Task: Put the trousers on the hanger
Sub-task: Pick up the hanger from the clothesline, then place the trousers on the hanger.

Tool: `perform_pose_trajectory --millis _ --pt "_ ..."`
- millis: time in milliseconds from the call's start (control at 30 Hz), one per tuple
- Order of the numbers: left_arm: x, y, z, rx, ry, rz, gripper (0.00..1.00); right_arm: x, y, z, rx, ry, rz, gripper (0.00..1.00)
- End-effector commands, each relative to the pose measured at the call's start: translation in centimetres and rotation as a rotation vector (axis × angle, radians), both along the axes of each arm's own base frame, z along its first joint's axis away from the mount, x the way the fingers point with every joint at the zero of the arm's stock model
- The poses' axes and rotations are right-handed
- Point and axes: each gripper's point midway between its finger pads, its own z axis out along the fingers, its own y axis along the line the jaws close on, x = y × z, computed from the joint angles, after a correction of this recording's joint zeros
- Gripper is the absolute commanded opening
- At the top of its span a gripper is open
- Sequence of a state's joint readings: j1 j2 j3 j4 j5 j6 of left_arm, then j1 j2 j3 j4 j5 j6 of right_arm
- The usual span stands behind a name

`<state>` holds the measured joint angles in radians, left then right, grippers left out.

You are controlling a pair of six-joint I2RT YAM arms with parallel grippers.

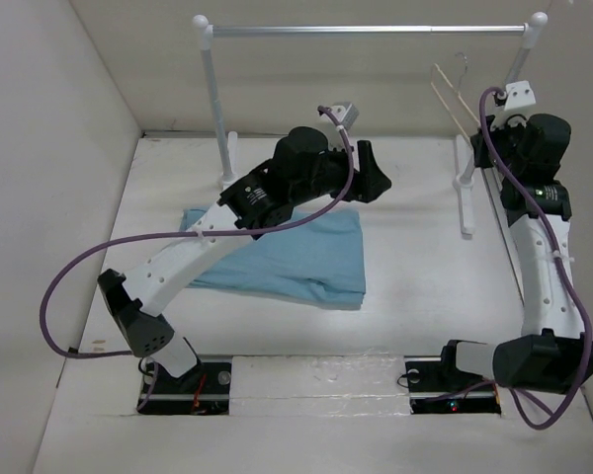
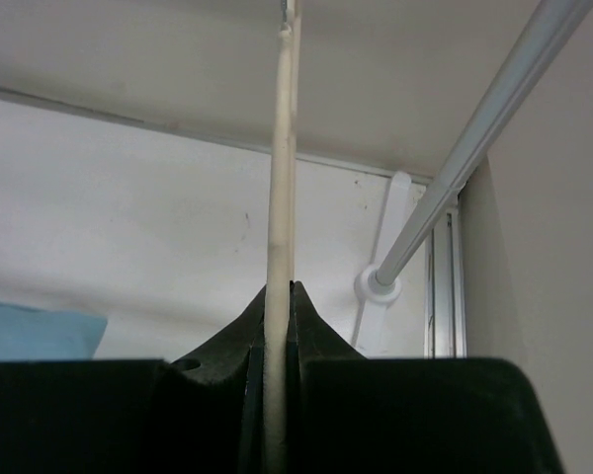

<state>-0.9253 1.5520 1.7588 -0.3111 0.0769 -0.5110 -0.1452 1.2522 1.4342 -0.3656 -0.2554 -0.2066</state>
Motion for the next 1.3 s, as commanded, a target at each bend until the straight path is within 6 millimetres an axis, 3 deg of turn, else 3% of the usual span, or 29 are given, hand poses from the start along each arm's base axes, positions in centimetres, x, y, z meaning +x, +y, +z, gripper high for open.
perform_pose_trajectory --millis 0,100,200,233,333,567,833,900,967,1000,1267 --pt "0.0 -1.1 2.0 -0.073 0.014 -0.055 0.59 -0.8 0.7 3.4 -0.026 -0.141 -0.015 0.0" --pt "0.3 -1.9 4.0 -0.161 0.014 -0.07 0.58 -2.5 2.0 1.8 -0.01 -0.136 -0.01 0.0" --pt "1.1 -2.6 4.5 -0.218 0.044 -0.059 0.48 -4.4 3.7 0.8 0.015 -0.131 0.03 0.0" --pt "1.4 -3.0 4.5 -0.243 0.047 -0.058 0.45 -4.8 4.2 -1.3 0.019 -0.083 0.048 0.0" --pt "2.3 -4.8 2.5 -0.268 0.118 -0.057 0.44 -6.6 6.2 -4.3 0.011 -0.021 0.084 0.0" --pt "3.9 -8.2 -1.8 -0.273 0.25 -0.065 0.51 -10.0 8.9 -8.1 0.038 0.046 0.153 0.0" --pt "5.7 -10.2 -6.0 -0.224 0.325 -0.031 0.52 -11.7 10.2 -9.3 0.065 0.069 0.191 0.0" --pt "6.0 -10.5 -6.2 -0.234 0.33 -0.028 0.52 -11.9 10.7 -9.5 0.06 0.072 0.208 0.0" --pt "5.8 -10.7 -6.9 -0.233 0.344 -0.039 0.52 -12.3 11.1 -10.1 0.046 0.091 0.213 0.0" --pt "5.9 -10.9 -6.2 -0.264 0.33 -0.047 0.52 -12.4 11.1 -10.3 0.037 0.099 0.209 0.0" --pt "5.2 -11.0 -9.1 -0.238 0.392 -0.061 0.5 -13.3 11.4 -13.2 -0.025 0.173 0.161 0.0"
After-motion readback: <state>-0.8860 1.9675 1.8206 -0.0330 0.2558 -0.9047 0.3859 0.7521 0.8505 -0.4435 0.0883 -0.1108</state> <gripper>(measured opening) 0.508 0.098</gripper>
